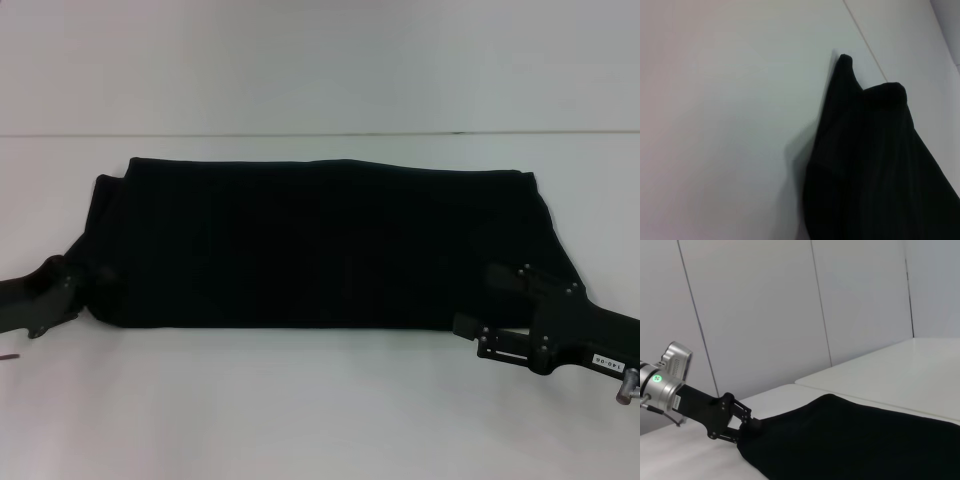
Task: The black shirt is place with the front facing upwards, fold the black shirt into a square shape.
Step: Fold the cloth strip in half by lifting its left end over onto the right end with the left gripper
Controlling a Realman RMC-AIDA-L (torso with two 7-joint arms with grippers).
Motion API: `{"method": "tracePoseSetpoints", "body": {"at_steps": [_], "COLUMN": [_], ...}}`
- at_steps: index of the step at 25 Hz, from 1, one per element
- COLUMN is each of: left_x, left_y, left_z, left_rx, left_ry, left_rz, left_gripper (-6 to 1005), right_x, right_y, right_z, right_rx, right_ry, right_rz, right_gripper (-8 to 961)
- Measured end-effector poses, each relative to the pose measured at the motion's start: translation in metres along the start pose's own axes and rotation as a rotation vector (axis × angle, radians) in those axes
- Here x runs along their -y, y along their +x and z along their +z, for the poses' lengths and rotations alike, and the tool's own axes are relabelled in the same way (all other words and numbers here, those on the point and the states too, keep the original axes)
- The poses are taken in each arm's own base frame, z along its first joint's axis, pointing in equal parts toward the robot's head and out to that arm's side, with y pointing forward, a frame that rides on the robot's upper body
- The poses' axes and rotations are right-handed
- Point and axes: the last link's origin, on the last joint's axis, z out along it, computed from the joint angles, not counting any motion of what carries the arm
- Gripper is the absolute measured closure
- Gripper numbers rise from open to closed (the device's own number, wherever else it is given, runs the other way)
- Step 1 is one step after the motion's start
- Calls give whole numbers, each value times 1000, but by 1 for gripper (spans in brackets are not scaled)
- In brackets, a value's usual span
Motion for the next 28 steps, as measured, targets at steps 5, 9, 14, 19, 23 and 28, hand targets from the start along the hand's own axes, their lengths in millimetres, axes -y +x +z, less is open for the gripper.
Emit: {"method": "tracePoseSetpoints", "body": {"at_steps": [5, 9, 14, 19, 23, 28], "left_x": [-2, -2, -1, 5, 21, 41], "left_y": [1, 1, 1, 0, 6, 22], "left_z": [1, 1, 0, -5, -22, -52], "left_rx": [0, 4, -2, -16, -70, -170], "left_ry": [1, 1, -1, 1, 15, 41], "left_rz": [13, 22, 34, 34, 5, -24], "left_gripper": [686, 771, 876, 938, 951, 952], "right_x": [0, 0, 1, 3, 4, 5], "right_y": [-1, -2, -3, -5, -6, -5], "right_z": [1, 2, 3, 1, 0, -2], "right_rx": [4, 6, 10, 22, 31, 37], "right_ry": [-3, -5, -4, 11, 21, 31], "right_rz": [0, -1, -3, 0, 7, 21], "right_gripper": [17, 17, 17, 17, 18, 18]}}
